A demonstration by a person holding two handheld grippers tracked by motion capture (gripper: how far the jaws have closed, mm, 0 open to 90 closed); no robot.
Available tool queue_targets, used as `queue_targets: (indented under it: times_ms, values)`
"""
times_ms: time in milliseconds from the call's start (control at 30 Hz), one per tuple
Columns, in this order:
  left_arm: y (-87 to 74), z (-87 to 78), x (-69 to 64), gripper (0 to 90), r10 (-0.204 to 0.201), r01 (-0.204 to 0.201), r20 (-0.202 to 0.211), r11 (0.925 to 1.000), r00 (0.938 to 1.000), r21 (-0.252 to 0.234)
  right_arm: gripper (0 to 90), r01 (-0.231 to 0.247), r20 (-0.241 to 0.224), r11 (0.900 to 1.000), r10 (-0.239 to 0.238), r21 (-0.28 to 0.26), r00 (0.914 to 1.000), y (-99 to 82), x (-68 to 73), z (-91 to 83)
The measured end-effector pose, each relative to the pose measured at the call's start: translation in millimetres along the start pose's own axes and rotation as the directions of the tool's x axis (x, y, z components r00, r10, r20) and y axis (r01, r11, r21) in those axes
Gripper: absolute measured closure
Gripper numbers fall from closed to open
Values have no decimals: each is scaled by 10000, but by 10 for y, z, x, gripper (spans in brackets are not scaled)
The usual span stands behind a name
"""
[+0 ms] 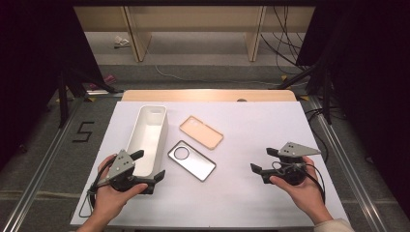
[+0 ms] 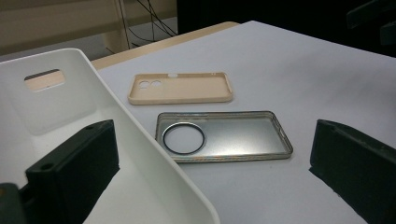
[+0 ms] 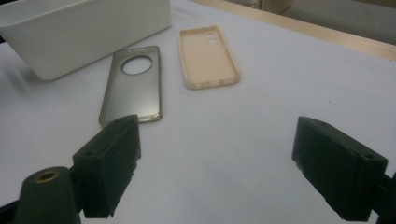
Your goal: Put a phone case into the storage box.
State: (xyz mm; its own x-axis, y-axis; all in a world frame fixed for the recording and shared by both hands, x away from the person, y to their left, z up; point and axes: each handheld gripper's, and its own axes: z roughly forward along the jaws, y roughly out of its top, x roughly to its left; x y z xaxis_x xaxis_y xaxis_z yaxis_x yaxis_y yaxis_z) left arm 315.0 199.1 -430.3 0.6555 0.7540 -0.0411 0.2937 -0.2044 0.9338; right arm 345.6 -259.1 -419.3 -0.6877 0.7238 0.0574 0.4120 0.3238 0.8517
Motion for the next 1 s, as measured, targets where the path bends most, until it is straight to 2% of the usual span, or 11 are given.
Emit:
queue_targets:
  times_ms: [300,367,400,433,600,700,733,767,800,867,1000]
  values:
    - [1,2,-1,11,34,-34,31,10000,10000,-8,199,56,-34,10000,-56,32,10000,18,31,44]
    - [1,7,-2,14,27,-27,26,10000,10000,9,324,30,-70,10000,-30,8,10000,33,32,59]
    - [2,9,-2,15,31,-31,26,10000,10000,22,508,171,-43,9998,-171,-65,9998,58,47,98]
    - [2,12,-2,15,31,-31,34,10000,10000,24,508,171,-43,9998,-171,-65,9998,58,47,98]
    - [1,24,-9,18,44,-44,75,10000,10000,58,847,625,-509,9968,-600,494,9969,167,138,339]
    - [2,22,-11,20,60,-60,89,10000,9999,61,900,989,-773,9904,-917,960,9928,246,201,533]
    - [1,20,-12,21,57,-57,91,10000,9999,44,900,1151,-841,9845,-1045,1322,9910,291,244,679]
    - [1,20,-12,21,57,-57,91,10000,9999,44,900,1151,-841,9845,-1045,1322,9910,291,244,679]
    - [0,20,-12,22,54,-55,99,10000,9999,49,900,1182,-919,9788,-1039,1675,9903,321,275,824]
    - [-1,23,-16,23,63,-64,111,10000,9999,76,900,1206,-986,9759,-1039,1818,9897,332,291,891]
    - [-1,26,-25,25,124,-125,153,9999,9998,102,900,1367,-1053,9606,-1141,2419,9879,359,325,1135]
